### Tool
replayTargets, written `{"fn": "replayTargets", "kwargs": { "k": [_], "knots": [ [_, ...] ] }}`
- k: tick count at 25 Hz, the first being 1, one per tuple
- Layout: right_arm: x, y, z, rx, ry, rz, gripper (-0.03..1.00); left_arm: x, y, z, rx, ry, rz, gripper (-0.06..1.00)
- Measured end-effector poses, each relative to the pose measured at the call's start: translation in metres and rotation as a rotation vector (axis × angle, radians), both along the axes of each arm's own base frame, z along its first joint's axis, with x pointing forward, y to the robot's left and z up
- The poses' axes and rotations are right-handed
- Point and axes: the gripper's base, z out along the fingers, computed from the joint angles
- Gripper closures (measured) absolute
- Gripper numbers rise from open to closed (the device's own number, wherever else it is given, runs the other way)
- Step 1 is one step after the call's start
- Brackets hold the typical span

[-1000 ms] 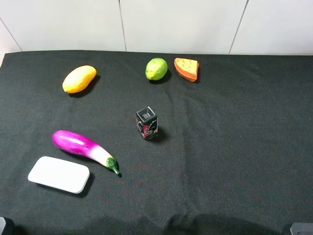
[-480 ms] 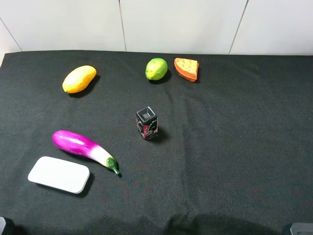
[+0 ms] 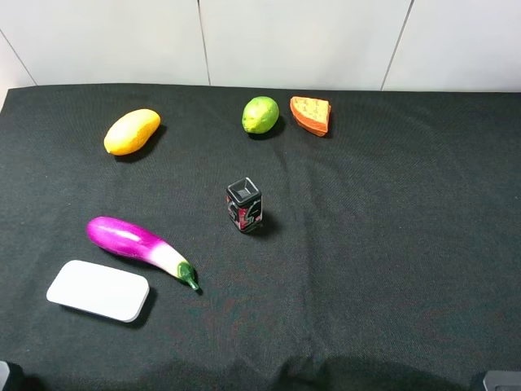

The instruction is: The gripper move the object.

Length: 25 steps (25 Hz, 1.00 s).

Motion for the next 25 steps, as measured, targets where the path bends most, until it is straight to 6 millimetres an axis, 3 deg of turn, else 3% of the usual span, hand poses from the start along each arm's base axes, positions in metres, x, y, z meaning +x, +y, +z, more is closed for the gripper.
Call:
{"fn": "replayTargets", "kwargs": {
  "k": [25],
  "knots": [
    [0.0000,0.0000,0.0000,-0.002,0.000,0.001,0.27,0.0000,0.0000,0.0000,0.000,0.000,0.000,-0.04]
  ]
}}
